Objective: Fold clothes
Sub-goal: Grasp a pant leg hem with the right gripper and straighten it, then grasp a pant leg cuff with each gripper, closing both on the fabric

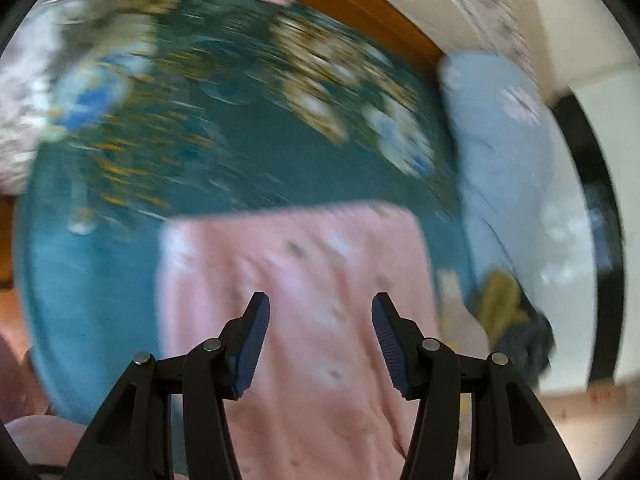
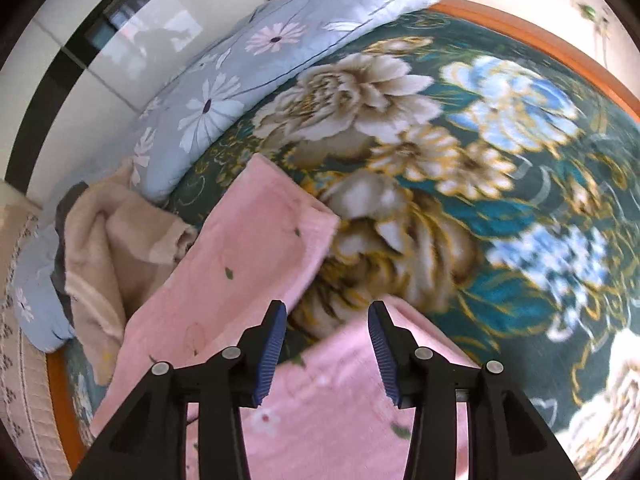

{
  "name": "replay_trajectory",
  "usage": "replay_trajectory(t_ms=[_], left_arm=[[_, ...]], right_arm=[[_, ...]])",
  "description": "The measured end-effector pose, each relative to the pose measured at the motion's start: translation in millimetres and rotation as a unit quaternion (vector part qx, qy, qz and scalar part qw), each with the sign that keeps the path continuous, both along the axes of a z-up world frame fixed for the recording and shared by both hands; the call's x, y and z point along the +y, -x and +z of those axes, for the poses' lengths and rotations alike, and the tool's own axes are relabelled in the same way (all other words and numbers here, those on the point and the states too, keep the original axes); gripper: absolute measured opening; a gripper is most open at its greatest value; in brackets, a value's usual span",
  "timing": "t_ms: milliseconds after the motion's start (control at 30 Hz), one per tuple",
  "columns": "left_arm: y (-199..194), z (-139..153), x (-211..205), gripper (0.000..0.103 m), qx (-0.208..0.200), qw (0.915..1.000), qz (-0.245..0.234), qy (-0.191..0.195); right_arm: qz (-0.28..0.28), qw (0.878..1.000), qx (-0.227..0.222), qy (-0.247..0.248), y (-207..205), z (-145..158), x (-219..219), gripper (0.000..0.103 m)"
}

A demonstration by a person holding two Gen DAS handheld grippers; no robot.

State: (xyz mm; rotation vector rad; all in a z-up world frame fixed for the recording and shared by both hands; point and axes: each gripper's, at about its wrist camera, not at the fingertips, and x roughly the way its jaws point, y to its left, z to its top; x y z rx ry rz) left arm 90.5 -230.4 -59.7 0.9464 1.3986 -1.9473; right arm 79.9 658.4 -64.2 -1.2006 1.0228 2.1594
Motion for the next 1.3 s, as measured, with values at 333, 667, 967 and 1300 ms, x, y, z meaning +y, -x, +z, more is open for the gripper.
replay_trajectory(t_ms=[333, 667, 967, 1300], left_arm=[[-4.9, -61.4, -34.5, 0.054, -0.147, 0.9835, 0.054, -0.09], [1.6, -91.1, -37.4, 0.054, -0.169, 0.9772, 0.053, -0.117], [-5.0, -91.7, -35.2, 0.047, -0.165, 0.9775, 0.057, -0.119], [-13.4, -93.7, -39.7, 0.028, -0.135, 0.977, 0.075, -0.147]], right_arm=[[-0.052, 0.999, 0.001, 0.013, -60.5, 12.7, 5.7, 0.048], [-0.107, 0.991, -0.022, 0.073, -109.9, -7.5, 14.3, 0.052], [-0.134, 0.978, -0.061, 0.15, -138.7, -69.1, -8.8, 0.053], [-0.167, 0.964, -0.024, 0.206, -143.2, -90.5, -32.2, 0.019]])
